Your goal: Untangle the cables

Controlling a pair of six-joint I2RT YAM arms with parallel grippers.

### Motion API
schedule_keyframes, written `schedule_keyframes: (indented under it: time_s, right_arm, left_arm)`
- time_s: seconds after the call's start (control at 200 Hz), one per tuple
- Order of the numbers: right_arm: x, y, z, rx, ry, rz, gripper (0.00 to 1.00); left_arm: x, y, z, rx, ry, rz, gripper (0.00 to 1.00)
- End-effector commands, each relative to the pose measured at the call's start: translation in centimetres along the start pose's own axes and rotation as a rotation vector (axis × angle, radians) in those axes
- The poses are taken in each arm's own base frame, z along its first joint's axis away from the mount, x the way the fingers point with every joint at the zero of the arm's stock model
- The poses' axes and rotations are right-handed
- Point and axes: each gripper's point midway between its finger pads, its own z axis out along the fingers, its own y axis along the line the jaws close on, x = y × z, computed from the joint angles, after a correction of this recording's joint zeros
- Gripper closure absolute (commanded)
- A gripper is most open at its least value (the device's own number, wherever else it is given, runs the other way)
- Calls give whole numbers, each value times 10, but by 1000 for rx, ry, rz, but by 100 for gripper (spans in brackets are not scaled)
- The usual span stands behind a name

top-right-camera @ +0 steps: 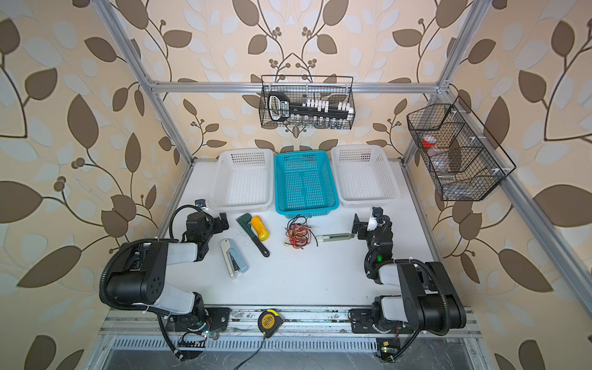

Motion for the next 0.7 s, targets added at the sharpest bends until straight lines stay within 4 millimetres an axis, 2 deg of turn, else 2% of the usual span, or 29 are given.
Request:
schedule_keyframes:
  time_s: [0.0, 0.29, 0.42, 0.43, 0.47, 0.58, 0.7]
  right_arm:
    - [-12, 3, 4, -16, -35, -8, 0]
    - [-12, 2, 2, -15, -38, -9, 0]
    - [-18, 4, -2, -12, -54, -17, 0]
    - [-18, 4, -2, -10, -53, -19, 0]
    - [-23, 3, -4, 5, -59, -25, 0]
    - [-31, -3, -8, 82, -27, -33, 0]
    - [-36, -9, -9, 154, 38, -16, 0]
  left_arm:
    - [-15, -7, 1, 19, -38, 23, 1]
    - [-17, -6, -1, 13, -44, 18, 1]
    - [-19, -5, -5, 8, -37, 18, 1]
    - [-27, -6, -9, 9, -58, 15, 1]
    - [-33, -5, -13, 0, -61, 9, 1]
    - [-39, 4, -19, -63, -25, -11, 1]
    - [-46, 3, -26, -85, -34, -12, 1]
